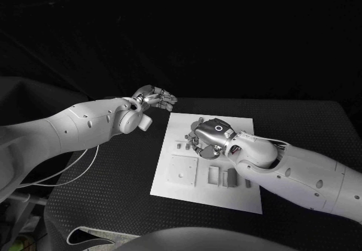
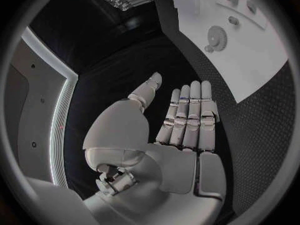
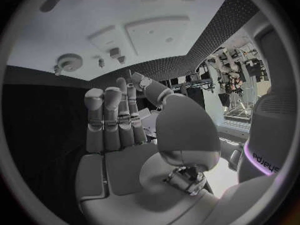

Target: Assemble the parts on the task board

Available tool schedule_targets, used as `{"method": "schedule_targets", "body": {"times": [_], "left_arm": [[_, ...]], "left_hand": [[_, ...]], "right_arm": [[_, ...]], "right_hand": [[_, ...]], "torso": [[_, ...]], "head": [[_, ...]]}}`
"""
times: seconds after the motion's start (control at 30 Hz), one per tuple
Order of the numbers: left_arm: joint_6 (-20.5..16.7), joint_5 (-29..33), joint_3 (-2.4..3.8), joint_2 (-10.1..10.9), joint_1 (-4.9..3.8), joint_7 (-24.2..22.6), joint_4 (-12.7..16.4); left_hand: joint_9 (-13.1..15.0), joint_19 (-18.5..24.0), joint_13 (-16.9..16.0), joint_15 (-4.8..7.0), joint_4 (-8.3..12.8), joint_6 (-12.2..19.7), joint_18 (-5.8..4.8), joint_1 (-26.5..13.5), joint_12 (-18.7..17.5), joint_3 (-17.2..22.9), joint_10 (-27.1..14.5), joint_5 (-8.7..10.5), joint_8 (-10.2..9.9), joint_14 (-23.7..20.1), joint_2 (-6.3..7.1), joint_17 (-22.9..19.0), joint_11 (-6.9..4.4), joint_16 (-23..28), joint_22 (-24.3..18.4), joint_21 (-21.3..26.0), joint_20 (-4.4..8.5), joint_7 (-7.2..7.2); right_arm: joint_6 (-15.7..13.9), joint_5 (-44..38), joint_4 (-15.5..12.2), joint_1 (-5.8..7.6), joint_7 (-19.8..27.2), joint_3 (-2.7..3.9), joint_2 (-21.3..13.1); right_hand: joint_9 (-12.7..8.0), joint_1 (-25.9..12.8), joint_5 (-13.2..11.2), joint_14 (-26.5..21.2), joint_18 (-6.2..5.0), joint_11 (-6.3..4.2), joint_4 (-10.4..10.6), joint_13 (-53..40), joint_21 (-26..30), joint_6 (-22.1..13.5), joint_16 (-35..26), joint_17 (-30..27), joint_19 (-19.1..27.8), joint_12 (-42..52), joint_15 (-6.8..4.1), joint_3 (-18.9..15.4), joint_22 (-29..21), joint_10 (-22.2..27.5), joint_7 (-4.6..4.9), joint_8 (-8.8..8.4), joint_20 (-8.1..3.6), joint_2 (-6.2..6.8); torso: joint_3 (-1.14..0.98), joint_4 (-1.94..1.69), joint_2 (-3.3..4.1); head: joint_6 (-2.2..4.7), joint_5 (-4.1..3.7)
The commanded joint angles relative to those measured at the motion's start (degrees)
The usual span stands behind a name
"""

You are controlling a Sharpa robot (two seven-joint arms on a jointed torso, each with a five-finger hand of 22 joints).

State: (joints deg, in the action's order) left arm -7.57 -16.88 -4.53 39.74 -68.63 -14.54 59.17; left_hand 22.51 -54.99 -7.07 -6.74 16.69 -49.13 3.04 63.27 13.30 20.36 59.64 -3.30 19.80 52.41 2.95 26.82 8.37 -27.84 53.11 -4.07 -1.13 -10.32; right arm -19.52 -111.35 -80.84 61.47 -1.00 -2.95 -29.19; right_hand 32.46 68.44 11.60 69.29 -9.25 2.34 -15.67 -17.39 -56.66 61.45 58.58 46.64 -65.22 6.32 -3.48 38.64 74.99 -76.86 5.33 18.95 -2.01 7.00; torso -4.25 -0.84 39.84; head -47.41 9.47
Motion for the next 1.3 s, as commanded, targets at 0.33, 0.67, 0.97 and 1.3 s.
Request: {"method": "schedule_targets", "body": {"times": [0.33,0.67,0.97,1.3], "left_arm": [[-0.6,-0.2,0.05,-1.5,-0.74,-0.9,-1.2],[-0.6,-0.2,0.04,-1.7,-0.94,-0.9,-1.2],[-0.5,-0.3,0.04,-2.1,-0.94,-0.9,-1.3],[-0.4,-0.3,0.04,-2.2,-0.94,-0.8,-1.3]], "left_hand": [[-0.1,0.0,0.1,-0.15,0.1,0.3,0.70,0.5,-0.3,-0.4,0.2,0.18,0.0,0.1,-0.01,0.1,0.03,0.5,-0.1,0.1,-0.05,0.11],[-0.1,0.1,0.2,-0.17,0.0,0.3,0.70,0.5,-0.3,-0.5,0.2,0.18,-0.1,0.1,-0.01,0.1,0.04,0.6,-0.1,0.1,-0.07,0.11],[-0.1,0.1,0.2,-0.17,0.0,0.3,0.70,0.5,-0.3,-0.5,0.2,0.18,-0.1,0.1,-0.01,0.2,0.05,0.6,-0.2,0.1,-0.07,0.11],[-0.1,0.1,0.3,-0.19,0.0,0.3,0.70,0.5,-0.3,-0.5,0.2,0.14,-0.1,0.1,-0.04,0.2,0.05,0.7,-0.2,0.1,-0.09,0.10]], "right_arm": [[2.1,0.9,0.9,-0.67,1.5,-1.31,1.1],[1.8,0.7,2.0,-1.11,1.3,-2.40,1.5],[1.9,0.6,3.8,-2.47,1.6,-3.16,2.8],[2.4,0.5,3.9,-2.72,1.9,-3.36,3.1]], "right_hand": [[0.1,0.0,0.2,0.3,-5.75,0.12,-0.1,0.0,-0.4,0.1,0.0,0.2,-0.3,0.0,-0.32,0.3,1.0,-0.2,0.17,0.25,-0.35,-0.75],[0.1,-0.1,0.2,0.5,-5.75,0.13,-0.2,0.0,-0.5,0.1,0.1,0.3,-0.4,-0.1,-0.32,0.3,1.0,-0.2,0.19,0.20,-0.42,-0.81],[0.1,-0.1,0.2,0.5,-5.75,0.13,-0.2,0.0,-0.5,0.1,0.1,0.3,-0.4,-0.1,-0.32,0.3,1.0,-0.2,0.19,0.18,-0.46,-0.85],[0.2,-0.2,0.2,0.5,-5.75,0.13,-0.3,0.0,-0.6,0.0,0.1,0.3,-0.5,-0.2,-0.32,0.3,1.0,-0.2,0.20,0.16,-0.49,-0.89]], "torso": [[-0.10,0.12,-0.04],[-0.19,0.20,-0.10],[-0.15,-0.04,-0.13],[-0.14,-0.03,-0.10]], "head": [[-2.53,4.26],[-2.59,4.99],[-2.59,5.38],[-2.59,5.72]]}}
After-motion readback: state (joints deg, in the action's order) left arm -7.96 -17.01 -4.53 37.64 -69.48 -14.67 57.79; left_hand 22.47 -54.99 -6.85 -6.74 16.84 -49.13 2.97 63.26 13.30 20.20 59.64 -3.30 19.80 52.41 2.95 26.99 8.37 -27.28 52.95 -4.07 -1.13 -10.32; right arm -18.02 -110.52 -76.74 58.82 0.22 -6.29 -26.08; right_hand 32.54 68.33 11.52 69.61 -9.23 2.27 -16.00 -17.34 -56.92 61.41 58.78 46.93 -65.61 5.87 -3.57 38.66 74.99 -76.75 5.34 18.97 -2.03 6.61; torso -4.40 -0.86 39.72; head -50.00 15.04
